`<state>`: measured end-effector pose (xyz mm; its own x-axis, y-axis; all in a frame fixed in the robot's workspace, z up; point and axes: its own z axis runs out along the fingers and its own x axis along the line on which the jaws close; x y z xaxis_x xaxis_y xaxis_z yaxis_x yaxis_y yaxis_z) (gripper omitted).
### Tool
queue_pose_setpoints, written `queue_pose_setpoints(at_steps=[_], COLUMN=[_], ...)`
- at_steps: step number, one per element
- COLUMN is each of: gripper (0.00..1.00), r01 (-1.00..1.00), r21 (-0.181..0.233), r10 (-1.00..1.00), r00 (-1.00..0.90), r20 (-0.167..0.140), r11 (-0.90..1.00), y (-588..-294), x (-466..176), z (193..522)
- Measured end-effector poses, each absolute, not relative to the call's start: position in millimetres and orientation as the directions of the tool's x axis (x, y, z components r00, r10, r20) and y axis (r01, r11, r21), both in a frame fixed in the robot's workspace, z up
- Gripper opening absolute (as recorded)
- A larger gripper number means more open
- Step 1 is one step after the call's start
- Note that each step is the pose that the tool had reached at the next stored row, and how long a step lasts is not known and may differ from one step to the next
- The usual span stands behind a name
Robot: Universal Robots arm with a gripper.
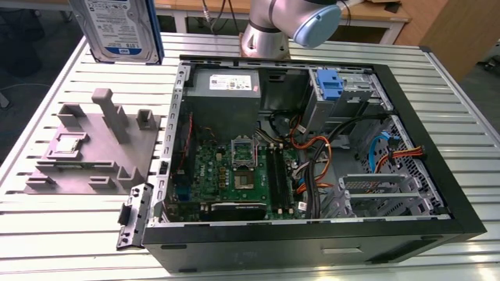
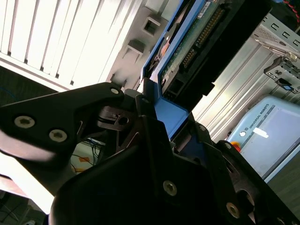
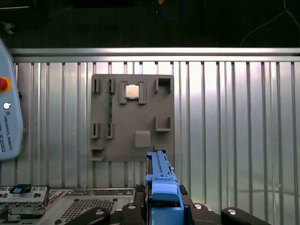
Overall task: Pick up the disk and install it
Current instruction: 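Pick up the disk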
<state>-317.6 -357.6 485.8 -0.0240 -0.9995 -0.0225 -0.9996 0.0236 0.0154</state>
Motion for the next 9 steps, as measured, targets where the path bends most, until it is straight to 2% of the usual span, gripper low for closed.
queue_pose_setpoints(at_steps=[9], gripper=[0.37], r01=[-1.0], r21=[0.015], r10=[-0.999], r00=[-0.024], r20=[-0.022], r11=[0.024], y=[-357.6], x=[-314.6], z=[485.8])
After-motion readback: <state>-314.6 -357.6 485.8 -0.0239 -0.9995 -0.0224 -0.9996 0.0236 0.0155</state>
